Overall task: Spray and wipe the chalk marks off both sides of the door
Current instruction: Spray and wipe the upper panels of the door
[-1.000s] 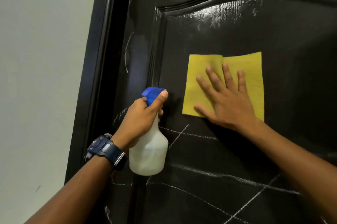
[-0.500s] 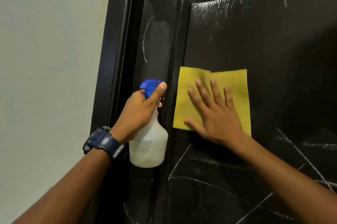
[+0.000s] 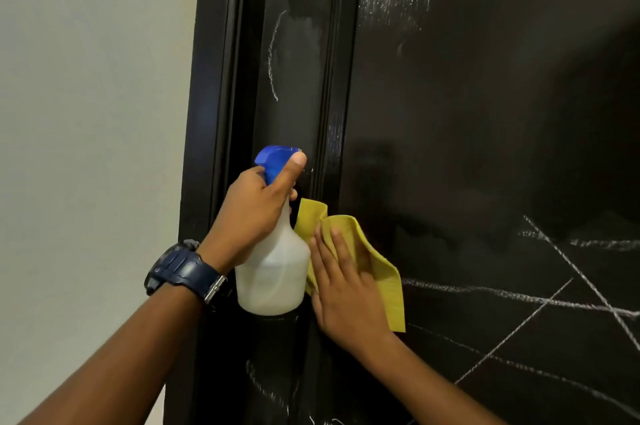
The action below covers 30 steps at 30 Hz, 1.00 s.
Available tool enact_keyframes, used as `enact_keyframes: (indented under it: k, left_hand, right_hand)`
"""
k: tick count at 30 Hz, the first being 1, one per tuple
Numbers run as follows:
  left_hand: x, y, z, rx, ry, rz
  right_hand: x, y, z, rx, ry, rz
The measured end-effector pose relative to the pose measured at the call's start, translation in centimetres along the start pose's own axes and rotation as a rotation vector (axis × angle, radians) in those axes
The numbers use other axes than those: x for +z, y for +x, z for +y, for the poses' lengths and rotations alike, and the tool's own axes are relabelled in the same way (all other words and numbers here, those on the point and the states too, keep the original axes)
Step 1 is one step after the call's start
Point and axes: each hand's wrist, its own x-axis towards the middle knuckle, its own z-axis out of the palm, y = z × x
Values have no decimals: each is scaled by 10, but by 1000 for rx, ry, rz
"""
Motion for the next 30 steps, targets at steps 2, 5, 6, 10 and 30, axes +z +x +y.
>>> enact_keyframes:
  k: [2, 5, 6, 10, 30]
  left_hand:
    - [-2, -3, 3, 18, 11, 4]
    - [-3, -3, 7, 33, -28, 28]
    - [-1, -3, 8, 33, -42, 34]
    - [11, -9, 6, 15, -55, 49]
    - [48, -17, -10, 20, -2, -11]
  right_hand:
    - [-4, 7, 12, -71, -41, -23]
    - [-38, 75, 53, -36, -84, 94]
    - [-55, 109, 69, 9, -102, 151]
    - [-99, 190, 104, 139, -117, 230]
    - [-70, 81, 126, 358, -7, 266]
